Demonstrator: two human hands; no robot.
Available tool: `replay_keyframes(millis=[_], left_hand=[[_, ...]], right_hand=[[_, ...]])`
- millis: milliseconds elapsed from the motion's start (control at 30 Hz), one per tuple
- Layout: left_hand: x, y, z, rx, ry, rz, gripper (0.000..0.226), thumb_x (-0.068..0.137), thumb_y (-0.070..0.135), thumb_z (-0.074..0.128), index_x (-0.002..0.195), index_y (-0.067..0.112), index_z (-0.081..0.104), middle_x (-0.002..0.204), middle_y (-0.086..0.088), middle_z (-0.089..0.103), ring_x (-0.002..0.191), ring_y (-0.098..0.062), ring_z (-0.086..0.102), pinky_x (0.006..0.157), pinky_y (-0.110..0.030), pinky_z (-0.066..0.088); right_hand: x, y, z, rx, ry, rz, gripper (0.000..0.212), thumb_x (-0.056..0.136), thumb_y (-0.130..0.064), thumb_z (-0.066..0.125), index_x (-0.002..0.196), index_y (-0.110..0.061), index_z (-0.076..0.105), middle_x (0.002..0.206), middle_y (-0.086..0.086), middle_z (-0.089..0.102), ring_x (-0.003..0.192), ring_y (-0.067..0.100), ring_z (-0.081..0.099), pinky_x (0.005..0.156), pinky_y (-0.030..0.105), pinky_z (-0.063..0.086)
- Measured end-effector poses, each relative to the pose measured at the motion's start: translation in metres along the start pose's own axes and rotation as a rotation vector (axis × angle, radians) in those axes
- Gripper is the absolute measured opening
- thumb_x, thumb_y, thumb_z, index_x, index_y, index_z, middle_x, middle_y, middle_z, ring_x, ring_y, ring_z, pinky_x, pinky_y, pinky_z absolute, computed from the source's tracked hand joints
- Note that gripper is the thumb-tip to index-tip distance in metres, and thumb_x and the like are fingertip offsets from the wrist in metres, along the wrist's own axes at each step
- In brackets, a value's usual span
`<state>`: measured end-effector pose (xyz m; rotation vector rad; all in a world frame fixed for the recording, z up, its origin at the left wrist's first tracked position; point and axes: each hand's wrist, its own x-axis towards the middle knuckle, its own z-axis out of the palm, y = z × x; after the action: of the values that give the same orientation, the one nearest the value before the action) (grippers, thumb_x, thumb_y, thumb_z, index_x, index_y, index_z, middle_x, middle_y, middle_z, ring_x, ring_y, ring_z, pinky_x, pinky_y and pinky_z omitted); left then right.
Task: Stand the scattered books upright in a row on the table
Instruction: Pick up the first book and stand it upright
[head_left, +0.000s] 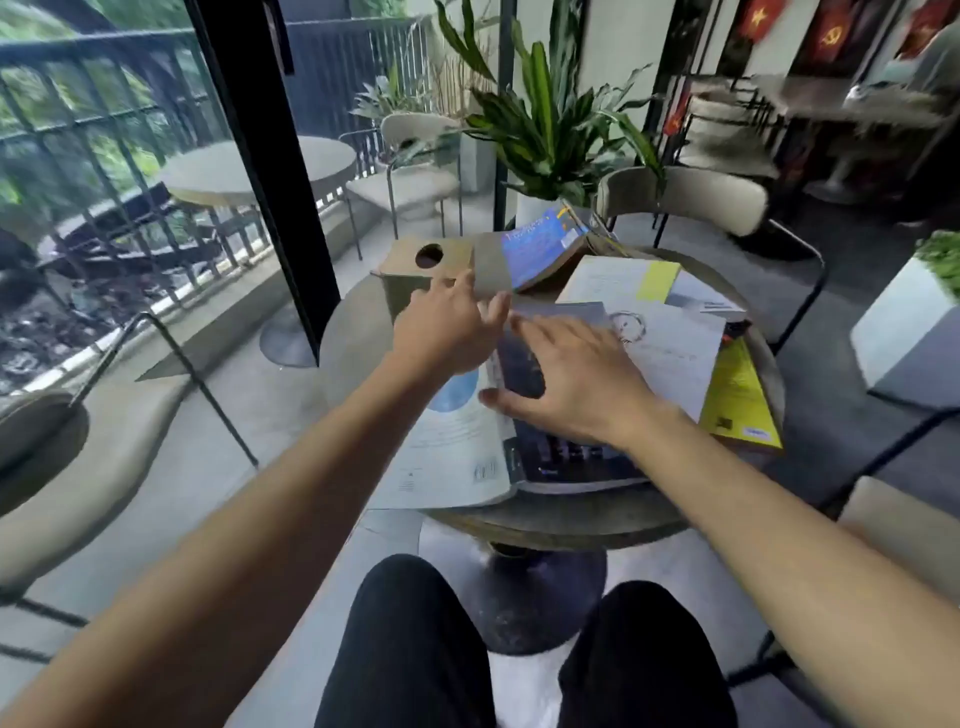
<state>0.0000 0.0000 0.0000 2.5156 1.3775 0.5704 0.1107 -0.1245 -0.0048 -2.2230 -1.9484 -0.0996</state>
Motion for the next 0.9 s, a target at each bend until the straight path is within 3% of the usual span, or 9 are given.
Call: replay_keyframes(millis=[67,167,300,433,533,633,733,833,900], left_hand=[[0.000,-0.002,0.001,0.072,-0.029,-0.020,0.058,0.095,0.061,0.037,0.120,0.013,0.060,0.121,-0.018,0.064,0.108,-0.039,0.060,0.084,-0.041,0.048],[-0.001,0.000,0.004,0.060,-0.141,-0.103,0.044,0.093,0.054,0.044,0.082,0.013,0.055,0.092,-0.012,0.070,0.072,-0.032,0.065,0.061,-0.030,0.045],[-0.005,0.011,0.003,-0.141,-0.144,-0.197,0.036,0.094,0.033,0.046,0.070,0.008,0.055,0.071,-0.009,0.067,0.046,-0.026,0.067,0.041,-0.024,0.040],[-0.018,0.029,-0.015,-0.184,0.004,-0.167,0.033,0.096,0.018,0.045,0.065,0.010,0.038,0.069,-0.007,0.047,0.071,-0.032,0.051,0.054,-0.032,0.033],[-0.026,0.038,-0.044,-0.171,0.148,-0.092,0.034,0.094,0.016,0.046,0.062,0.009,0.034,0.064,-0.005,0.036,0.073,-0.031,0.041,0.053,-0.035,0.020],[-0.036,0.047,-0.077,-0.195,0.325,-0.001,0.023,0.097,0.018,0.045,0.076,0.008,0.041,0.073,-0.006,0.044,0.074,-0.029,0.039,0.058,-0.032,0.017],[-0.050,0.052,-0.095,-0.241,0.507,0.161,0.020,0.099,0.016,0.047,0.081,0.013,0.040,0.075,-0.001,0.043,0.068,-0.023,0.040,0.062,-0.026,0.018],[-0.051,0.046,-0.090,-0.272,0.637,0.296,0.014,0.098,0.019,0.052,0.095,0.006,0.052,0.082,-0.008,0.055,0.075,-0.032,0.053,0.062,-0.032,0.025],[-0.047,0.038,-0.079,-0.296,0.659,0.323,0.025,0.097,0.022,0.053,0.104,-0.001,0.058,0.088,-0.014,0.064,0.078,-0.036,0.059,0.066,-0.035,0.034]], right_hand=[[-0.006,-0.004,0.002,-0.037,-0.075,0.014,0.104,0.074,-0.088,0.035,0.155,-0.025,0.017,0.160,0.006,0.030,0.145,0.028,0.027,0.113,0.049,0.027],[-0.013,-0.005,0.010,-0.046,-0.130,0.045,0.110,0.070,-0.091,0.032,0.157,-0.026,0.010,0.163,0.007,0.021,0.149,0.028,0.018,0.116,0.052,0.022],[-0.014,-0.008,0.015,-0.043,-0.179,0.054,0.113,0.068,-0.091,0.034,0.157,-0.026,0.006,0.164,0.007,0.017,0.150,0.029,0.015,0.117,0.053,0.021],[-0.014,-0.018,0.009,0.074,-0.137,0.045,0.119,0.064,-0.087,0.047,0.156,-0.025,0.004,0.161,0.005,0.025,0.145,0.029,0.028,0.111,0.051,0.033],[-0.013,-0.029,-0.007,0.237,-0.022,0.044,0.123,0.062,-0.082,0.057,0.155,-0.027,-0.001,0.159,0.003,0.029,0.139,0.029,0.038,0.103,0.049,0.043],[-0.003,-0.037,-0.027,0.405,0.025,0.028,0.129,0.063,-0.075,0.062,0.154,-0.024,-0.014,0.158,0.008,0.030,0.138,0.028,0.041,0.102,0.043,0.044],[0.012,-0.041,-0.036,0.553,0.065,0.005,0.131,0.053,-0.071,0.062,0.154,-0.027,-0.009,0.159,0.003,0.030,0.135,0.020,0.045,0.101,0.041,0.046],[0.027,-0.043,-0.029,0.636,0.133,-0.002,0.132,0.052,-0.063,0.068,0.155,-0.024,-0.005,0.161,0.000,0.022,0.135,0.016,0.044,0.100,0.043,0.048],[0.033,-0.045,-0.023,0.644,0.157,-0.004,0.135,0.052,-0.061,0.070,0.155,-0.022,-0.009,0.163,0.002,0.016,0.139,0.017,0.039,0.101,0.043,0.047]])
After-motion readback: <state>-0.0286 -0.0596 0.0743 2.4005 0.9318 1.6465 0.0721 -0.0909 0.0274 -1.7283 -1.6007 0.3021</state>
